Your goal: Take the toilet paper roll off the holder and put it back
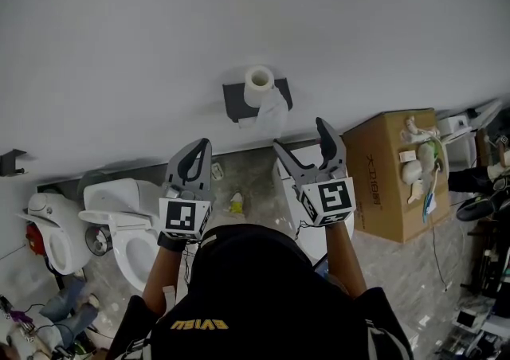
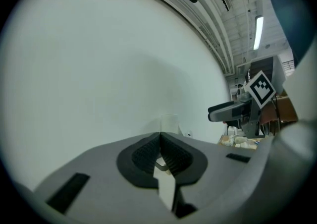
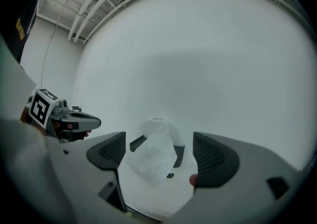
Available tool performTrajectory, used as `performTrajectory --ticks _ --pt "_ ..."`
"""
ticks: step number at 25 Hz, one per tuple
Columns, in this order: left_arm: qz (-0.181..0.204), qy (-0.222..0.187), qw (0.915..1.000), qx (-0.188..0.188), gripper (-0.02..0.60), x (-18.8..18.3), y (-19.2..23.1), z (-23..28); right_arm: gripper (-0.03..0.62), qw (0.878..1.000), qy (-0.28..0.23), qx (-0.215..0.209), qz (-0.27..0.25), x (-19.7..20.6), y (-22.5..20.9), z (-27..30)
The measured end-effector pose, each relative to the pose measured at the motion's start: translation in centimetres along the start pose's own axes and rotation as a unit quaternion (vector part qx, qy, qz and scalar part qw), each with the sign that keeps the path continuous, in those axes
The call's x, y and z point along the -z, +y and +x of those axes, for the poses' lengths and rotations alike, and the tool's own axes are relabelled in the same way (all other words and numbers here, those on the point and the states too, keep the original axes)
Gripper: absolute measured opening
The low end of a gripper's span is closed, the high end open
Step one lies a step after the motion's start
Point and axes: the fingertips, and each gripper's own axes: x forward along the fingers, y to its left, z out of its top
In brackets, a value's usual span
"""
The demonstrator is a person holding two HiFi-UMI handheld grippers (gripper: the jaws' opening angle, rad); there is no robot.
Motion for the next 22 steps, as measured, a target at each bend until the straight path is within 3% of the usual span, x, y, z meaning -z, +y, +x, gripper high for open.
performTrajectory --ticks 13,22 --pt "-0.012 -0.016 0.9998 0.002 0.011 2.2 3.3 3.6 0.426 1.000 -0.001 0.000 -0.015 0.3 0.7 4.8" --pt "-0.019 -0.020 0.9992 0.028 0.011 2.6 2.3 6.0 0.426 1.000 0.006 0.000 -0.018 0.6 0.4 6.4"
